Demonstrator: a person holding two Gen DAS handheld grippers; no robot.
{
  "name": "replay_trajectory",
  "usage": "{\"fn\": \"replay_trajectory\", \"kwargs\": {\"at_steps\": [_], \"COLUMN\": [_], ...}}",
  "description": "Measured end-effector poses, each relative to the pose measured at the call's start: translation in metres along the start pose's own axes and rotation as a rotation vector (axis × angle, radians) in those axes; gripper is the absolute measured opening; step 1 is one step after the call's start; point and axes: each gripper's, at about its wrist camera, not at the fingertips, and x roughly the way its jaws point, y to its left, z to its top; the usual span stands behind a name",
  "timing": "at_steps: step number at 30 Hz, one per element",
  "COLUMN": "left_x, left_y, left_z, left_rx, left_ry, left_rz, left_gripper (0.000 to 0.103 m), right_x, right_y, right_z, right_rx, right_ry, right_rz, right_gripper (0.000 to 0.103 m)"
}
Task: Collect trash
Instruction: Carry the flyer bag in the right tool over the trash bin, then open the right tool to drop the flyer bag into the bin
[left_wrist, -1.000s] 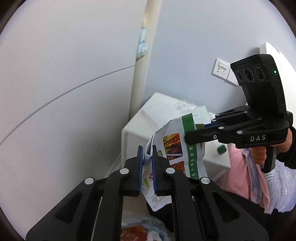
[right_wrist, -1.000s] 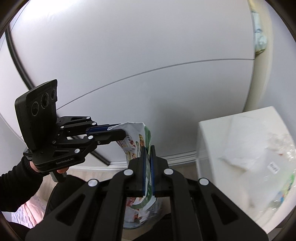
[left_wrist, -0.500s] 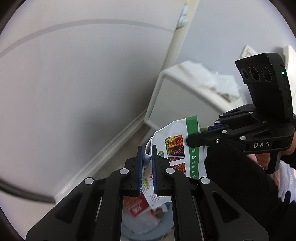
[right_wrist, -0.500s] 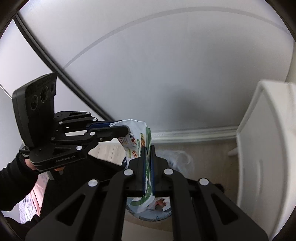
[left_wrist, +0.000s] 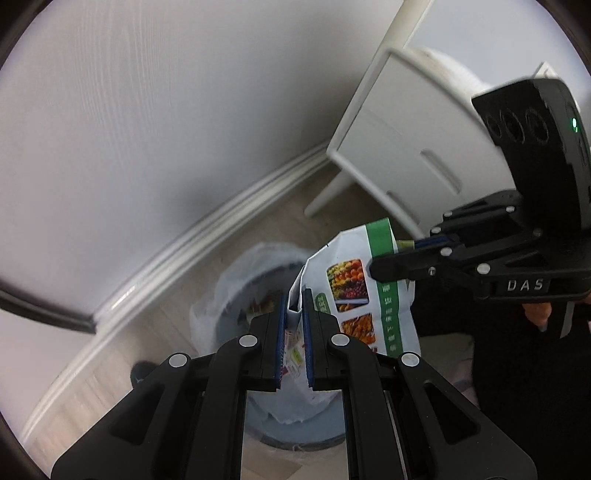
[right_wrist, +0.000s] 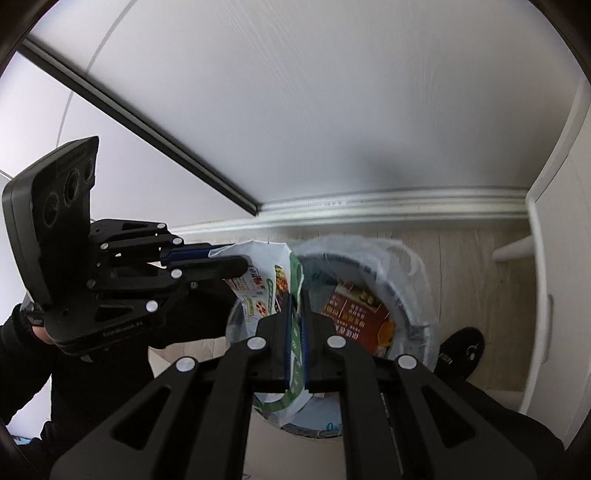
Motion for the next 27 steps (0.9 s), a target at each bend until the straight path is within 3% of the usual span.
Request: {"fn": "replay_trajectory", "kwargs": {"at_steps": [13,22,26,27], "left_x": [0.037,0.047,0.044,0.044], "left_y": [0.017,0.026,0.031,0.033], "left_z": [-0.023,-0.023,-0.022,-0.023], "left_rx": [-0.066,-0.071,-0.084,-0.09], "left_ry": [0.095,0.097,0.082,0.081], "left_rz": [-0.001,0.002,0.025,0.033], "left_gripper": [0.008,0.009,0.015,0.019], "right_x": [0.05,0.053,0.05,0.047], "right_y": [0.007,0.009,0.009,0.009], "right_z": [-0.014,-0.02,-0.017,-0.017], "right_rx": [0.009,0.037,0.039,0.036], "right_ry": [0.12,0.112,0.11,0.106], "right_rz": [-0.034,-0.071,-0.115,-0.128], "right_gripper": [0.007,0.007,0.02,0.032]}}
